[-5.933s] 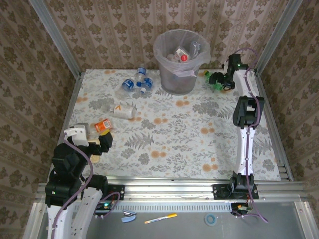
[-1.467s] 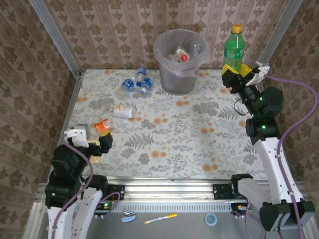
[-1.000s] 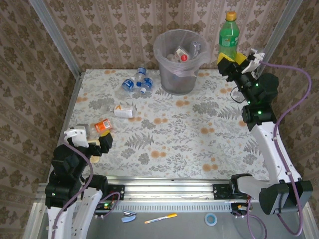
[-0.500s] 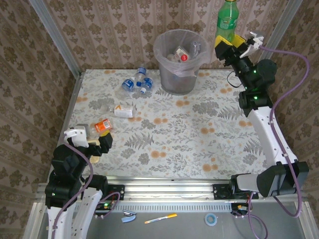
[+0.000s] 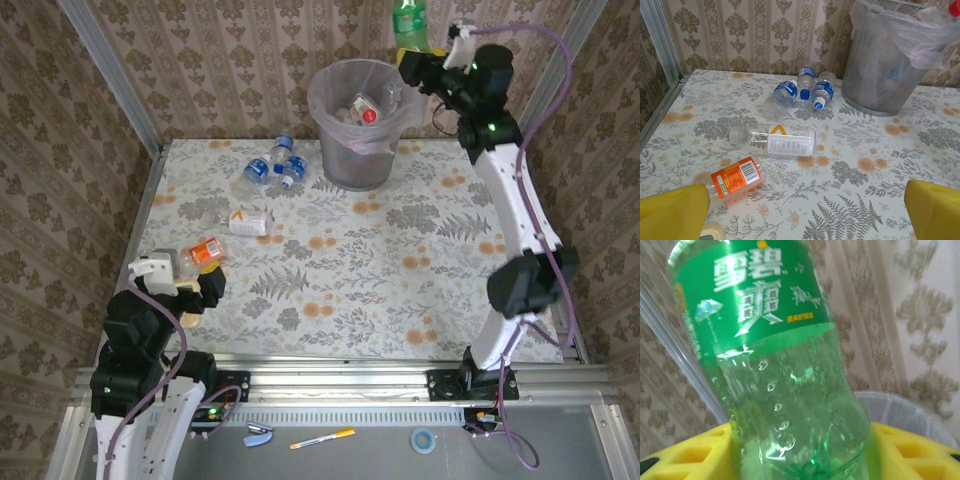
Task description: Throw the plastic bottles in the bin
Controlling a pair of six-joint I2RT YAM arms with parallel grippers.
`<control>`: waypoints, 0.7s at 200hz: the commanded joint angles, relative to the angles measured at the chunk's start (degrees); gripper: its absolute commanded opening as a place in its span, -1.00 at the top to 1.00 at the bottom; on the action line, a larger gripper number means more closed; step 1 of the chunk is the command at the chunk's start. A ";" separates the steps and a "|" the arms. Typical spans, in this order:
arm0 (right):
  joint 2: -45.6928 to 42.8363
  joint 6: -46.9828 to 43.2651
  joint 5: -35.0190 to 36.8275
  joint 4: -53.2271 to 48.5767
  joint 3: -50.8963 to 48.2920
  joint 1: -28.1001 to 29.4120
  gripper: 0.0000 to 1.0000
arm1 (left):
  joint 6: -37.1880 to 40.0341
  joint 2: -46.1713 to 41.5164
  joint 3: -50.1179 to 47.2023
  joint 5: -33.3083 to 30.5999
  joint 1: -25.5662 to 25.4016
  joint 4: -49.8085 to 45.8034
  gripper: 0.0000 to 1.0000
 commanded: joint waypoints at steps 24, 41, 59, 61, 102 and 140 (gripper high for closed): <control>10.47 -3.56 -5.79 -30.37 17.79 0.50 -0.32 | 0.65 0.15 -0.30 -0.77 0.55 -0.50 -1.00; 6.00 -2.67 -5.42 -25.39 11.87 0.54 -0.63 | 0.65 0.17 -0.24 -0.65 0.54 -0.52 -1.00; 1.59 -2.65 -4.62 -23.32 7.77 0.59 -0.76 | 0.62 0.24 -0.23 -0.62 0.54 -0.50 -1.00; 1.21 -2.63 -4.69 -23.26 7.50 0.63 -0.77 | 0.60 0.24 -0.25 -0.58 0.54 -0.50 -1.00; -5.32 -3.66 -4.88 -23.35 3.55 0.59 -0.80 | 0.66 0.15 -0.18 -0.29 0.54 -0.53 -0.99; -11.63 -3.86 -4.99 -20.73 -2.47 0.59 -0.85 | 0.65 0.15 -0.21 -0.48 0.55 -0.51 -0.99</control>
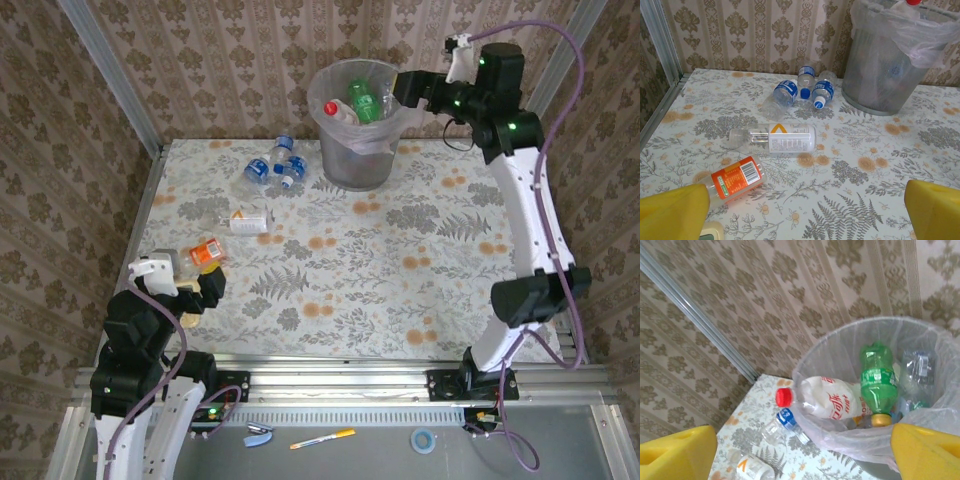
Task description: Throw the plastic bottles in the bin
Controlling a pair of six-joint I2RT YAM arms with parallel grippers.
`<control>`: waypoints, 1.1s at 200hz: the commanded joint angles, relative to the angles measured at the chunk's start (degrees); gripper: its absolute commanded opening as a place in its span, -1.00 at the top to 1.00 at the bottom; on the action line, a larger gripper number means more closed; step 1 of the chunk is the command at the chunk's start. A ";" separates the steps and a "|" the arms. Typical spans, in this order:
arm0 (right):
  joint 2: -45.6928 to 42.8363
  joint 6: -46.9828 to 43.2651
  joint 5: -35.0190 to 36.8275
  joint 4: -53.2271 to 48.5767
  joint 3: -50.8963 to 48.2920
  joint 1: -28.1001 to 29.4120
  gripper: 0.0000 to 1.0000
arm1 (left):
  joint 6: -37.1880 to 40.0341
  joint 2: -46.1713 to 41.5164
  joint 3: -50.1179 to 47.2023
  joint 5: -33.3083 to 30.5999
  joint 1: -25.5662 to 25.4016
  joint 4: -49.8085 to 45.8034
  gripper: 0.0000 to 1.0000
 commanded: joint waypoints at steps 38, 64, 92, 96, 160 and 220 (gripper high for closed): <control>-9.36 -2.49 -1.79 3.29 -10.98 0.28 -0.98 | 0.57 0.24 -0.22 -0.69 0.55 -0.54 -1.00; -14.05 -2.98 -1.42 5.10 -17.06 0.28 -1.00 | 0.56 0.92 -0.16 -0.97 0.54 -0.65 -0.99; -18.82 -3.29 -2.04 5.73 -22.08 0.28 -1.00 | 0.48 2.06 -0.01 -1.16 0.54 -0.94 -0.99; -19.61 -3.36 -2.06 5.87 -22.89 0.28 -1.00 | 0.46 2.16 0.01 -1.20 0.54 -0.93 -0.99; -28.19 -2.71 -3.39 7.32 -33.39 0.28 -1.00 | -0.74 5.57 0.24 -3.12 0.57 -0.71 -1.00; -36.13 -1.32 -4.67 6.95 -43.56 1.05 -1.00 | -9.06 18.66 2.07 -0.78 0.54 -0.14 -1.00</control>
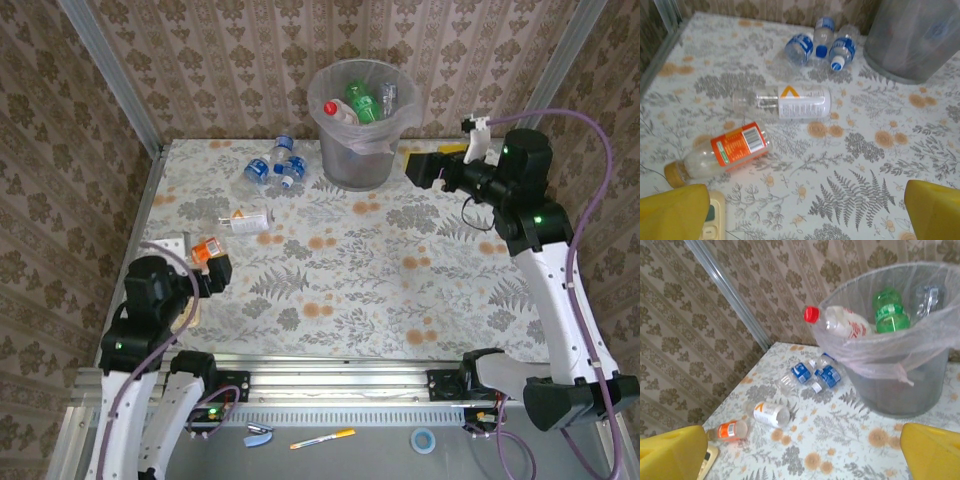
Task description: Throw the plastic bottles in the bin
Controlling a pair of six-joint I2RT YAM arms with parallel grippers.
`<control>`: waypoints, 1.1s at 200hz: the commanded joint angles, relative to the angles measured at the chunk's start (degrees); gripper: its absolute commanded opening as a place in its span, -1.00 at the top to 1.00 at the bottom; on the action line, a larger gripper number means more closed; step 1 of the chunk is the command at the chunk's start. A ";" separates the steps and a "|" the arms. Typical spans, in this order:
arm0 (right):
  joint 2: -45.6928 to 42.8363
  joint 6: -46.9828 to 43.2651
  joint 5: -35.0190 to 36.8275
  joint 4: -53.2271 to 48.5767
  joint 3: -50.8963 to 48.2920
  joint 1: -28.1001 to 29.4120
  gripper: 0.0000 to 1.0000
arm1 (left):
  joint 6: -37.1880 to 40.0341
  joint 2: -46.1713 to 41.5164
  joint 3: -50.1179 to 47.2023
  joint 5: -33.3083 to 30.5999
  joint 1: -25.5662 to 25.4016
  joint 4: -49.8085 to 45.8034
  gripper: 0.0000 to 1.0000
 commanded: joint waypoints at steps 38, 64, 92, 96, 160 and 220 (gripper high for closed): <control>-7.95 1.69 -2.23 -1.26 -8.74 2.50 -1.00 | -10.65 11.43 2.20 -0.24 0.33 0.76 -0.99; -11.33 2.00 -1.43 -2.53 -13.39 3.52 -1.00 | -13.95 14.33 2.93 -2.45 1.16 -0.09 -1.00; -14.79 2.82 -0.95 -3.51 -17.97 3.98 -1.00 | -18.74 16.31 3.00 -2.42 4.07 0.00 -1.00; -15.23 2.84 -0.87 -3.75 -18.39 3.91 -1.00 | -19.54 16.49 2.85 -2.17 4.73 0.13 -1.00; -20.51 4.04 -0.26 -6.20 -22.41 4.06 -1.00 | -36.84 22.11 1.56 3.25 16.28 1.35 -1.00; -22.52 4.66 -0.36 -6.73 -23.82 4.24 -1.00 | -45.60 34.11 -0.71 13.26 23.34 10.31 -1.00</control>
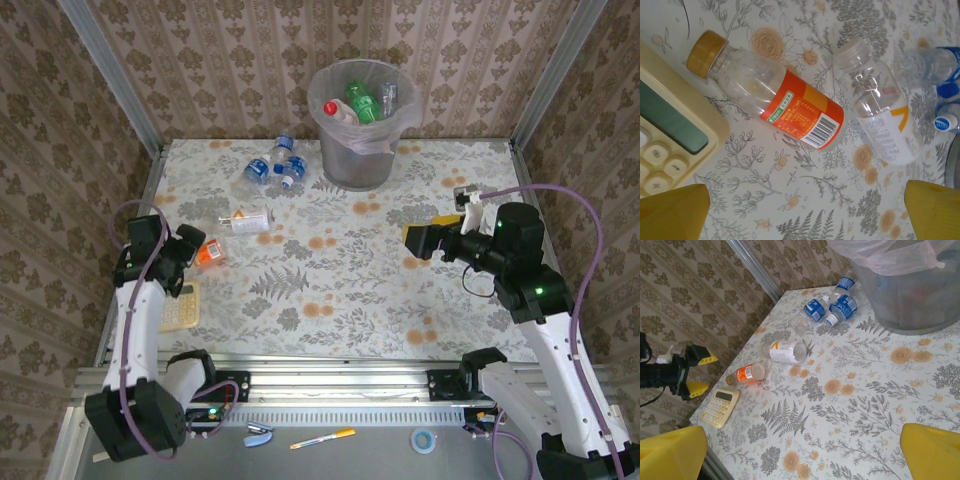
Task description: Throw the plastic bottles in the bin
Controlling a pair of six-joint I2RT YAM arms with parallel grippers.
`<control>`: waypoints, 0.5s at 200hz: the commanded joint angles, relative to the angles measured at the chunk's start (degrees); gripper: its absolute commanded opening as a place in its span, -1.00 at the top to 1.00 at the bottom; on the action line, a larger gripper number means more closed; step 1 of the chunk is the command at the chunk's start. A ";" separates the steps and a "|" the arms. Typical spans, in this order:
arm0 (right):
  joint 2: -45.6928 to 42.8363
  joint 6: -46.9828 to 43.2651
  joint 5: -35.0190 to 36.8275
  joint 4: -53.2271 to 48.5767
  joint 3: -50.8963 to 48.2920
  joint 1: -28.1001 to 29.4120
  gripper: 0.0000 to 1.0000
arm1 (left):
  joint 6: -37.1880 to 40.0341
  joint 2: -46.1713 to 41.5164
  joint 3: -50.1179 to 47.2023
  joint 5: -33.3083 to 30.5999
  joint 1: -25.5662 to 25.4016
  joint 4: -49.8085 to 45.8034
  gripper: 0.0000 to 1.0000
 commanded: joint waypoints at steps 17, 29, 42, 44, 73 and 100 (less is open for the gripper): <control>-2.02 1.24 0.65 -2.92 -1.36 0.57 -1.00 | -7.08 7.01 -0.04 7.06 1.83 6.15 -0.99; -2.37 1.01 0.90 -3.26 -1.73 0.59 -1.00 | -7.60 9.19 0.90 7.37 1.82 6.27 -1.00; -2.69 1.04 0.99 -3.43 -2.22 0.52 -1.00 | -7.96 11.09 1.94 6.66 1.97 5.89 -1.00; -2.74 1.07 0.92 -3.45 -2.23 0.64 -1.00 | -8.02 11.34 2.04 6.54 1.92 5.85 -1.00; -3.43 0.51 1.13 -4.34 -2.76 0.66 -1.00 | -9.41 13.59 2.63 5.80 2.14 6.34 -0.99; -3.81 0.41 1.21 -4.59 -3.16 0.66 -1.00 | -11.03 15.02 2.27 6.06 2.26 8.78 -0.99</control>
